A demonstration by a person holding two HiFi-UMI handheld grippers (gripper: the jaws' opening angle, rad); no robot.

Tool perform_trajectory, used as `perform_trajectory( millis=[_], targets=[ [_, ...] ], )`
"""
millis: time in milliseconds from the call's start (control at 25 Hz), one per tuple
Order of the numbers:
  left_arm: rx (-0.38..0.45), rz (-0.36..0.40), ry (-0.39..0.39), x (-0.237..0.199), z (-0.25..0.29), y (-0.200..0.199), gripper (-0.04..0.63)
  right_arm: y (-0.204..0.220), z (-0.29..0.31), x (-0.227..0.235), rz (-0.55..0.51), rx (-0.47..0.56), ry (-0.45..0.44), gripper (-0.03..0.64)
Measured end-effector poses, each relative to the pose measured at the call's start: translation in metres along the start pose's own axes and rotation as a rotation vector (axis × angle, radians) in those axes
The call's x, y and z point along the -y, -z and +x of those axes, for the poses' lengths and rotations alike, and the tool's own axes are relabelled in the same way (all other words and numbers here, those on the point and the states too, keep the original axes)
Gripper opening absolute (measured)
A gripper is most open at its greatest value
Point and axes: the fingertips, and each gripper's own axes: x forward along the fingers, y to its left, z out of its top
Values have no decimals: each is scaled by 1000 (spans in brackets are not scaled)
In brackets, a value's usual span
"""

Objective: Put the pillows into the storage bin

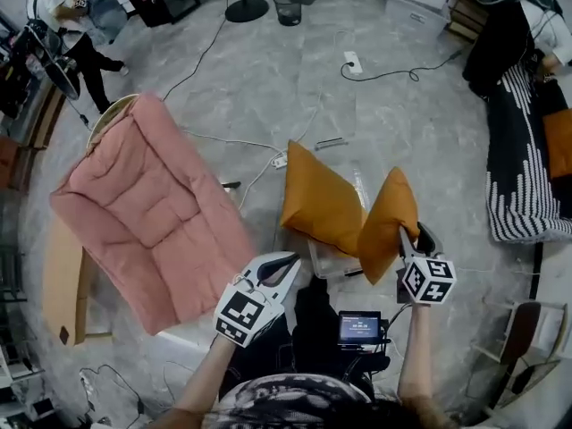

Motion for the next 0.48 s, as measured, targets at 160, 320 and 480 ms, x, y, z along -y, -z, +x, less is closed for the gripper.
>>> perform_trajectory(
  millis=[160, 320, 480],
  targets=[
    [-61, 48, 46, 27, 36, 2, 14, 42, 29, 52, 44, -53, 68, 176],
    [-99, 75, 67, 34, 71, 7, 14, 78, 74, 93, 80, -101, 115, 174],
    [-133, 75, 75, 31, 96, 19, 14, 107, 119, 113, 128, -125, 130, 174]
  ],
)
